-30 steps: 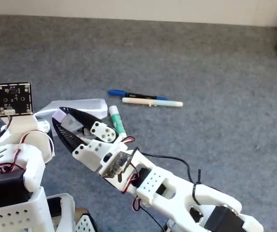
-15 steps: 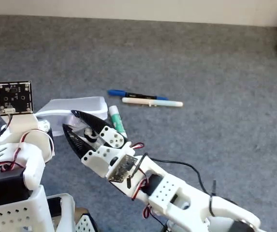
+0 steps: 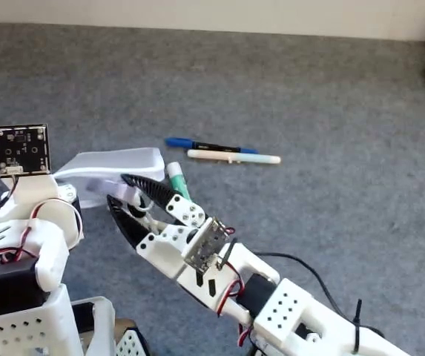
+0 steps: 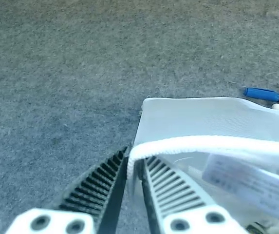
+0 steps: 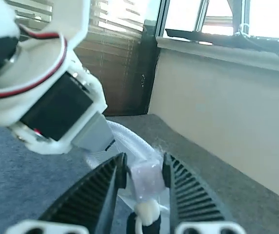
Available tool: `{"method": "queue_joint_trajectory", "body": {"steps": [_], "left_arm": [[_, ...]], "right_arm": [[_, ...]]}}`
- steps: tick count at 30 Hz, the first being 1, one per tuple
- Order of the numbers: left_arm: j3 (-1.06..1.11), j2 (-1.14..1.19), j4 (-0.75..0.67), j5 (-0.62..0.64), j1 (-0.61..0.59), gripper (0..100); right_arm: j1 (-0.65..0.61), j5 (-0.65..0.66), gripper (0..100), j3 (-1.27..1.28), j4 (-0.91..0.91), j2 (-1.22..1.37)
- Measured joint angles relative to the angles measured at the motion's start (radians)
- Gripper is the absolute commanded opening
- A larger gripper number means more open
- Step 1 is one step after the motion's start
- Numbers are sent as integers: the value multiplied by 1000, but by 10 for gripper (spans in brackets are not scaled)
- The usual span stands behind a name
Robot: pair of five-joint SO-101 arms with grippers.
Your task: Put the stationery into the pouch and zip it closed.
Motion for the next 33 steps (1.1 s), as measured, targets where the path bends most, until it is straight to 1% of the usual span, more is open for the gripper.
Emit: {"method": "queue_joint_trajectory", "body": {"steps": [5, 9, 10, 27, 30, 33], "left_arm": [[0, 0, 0, 0, 0, 7], [0, 0, 0, 0, 0, 7], [0, 0, 0, 0, 0, 7], [0, 2, 0, 0, 0, 7], [0, 2, 0, 0, 0, 7], [0, 2, 0, 0, 0, 7]], "right_arm": [[2, -5, 115, 0, 80, -21], [-5, -3, 188, 0, 112, -21], [-11, -3, 191, 0, 120, -23], [-21, -6, 191, -3, 144, -32], [-21, -6, 191, -28, 207, -34], [-21, -6, 191, -74, 310, -63]]}}
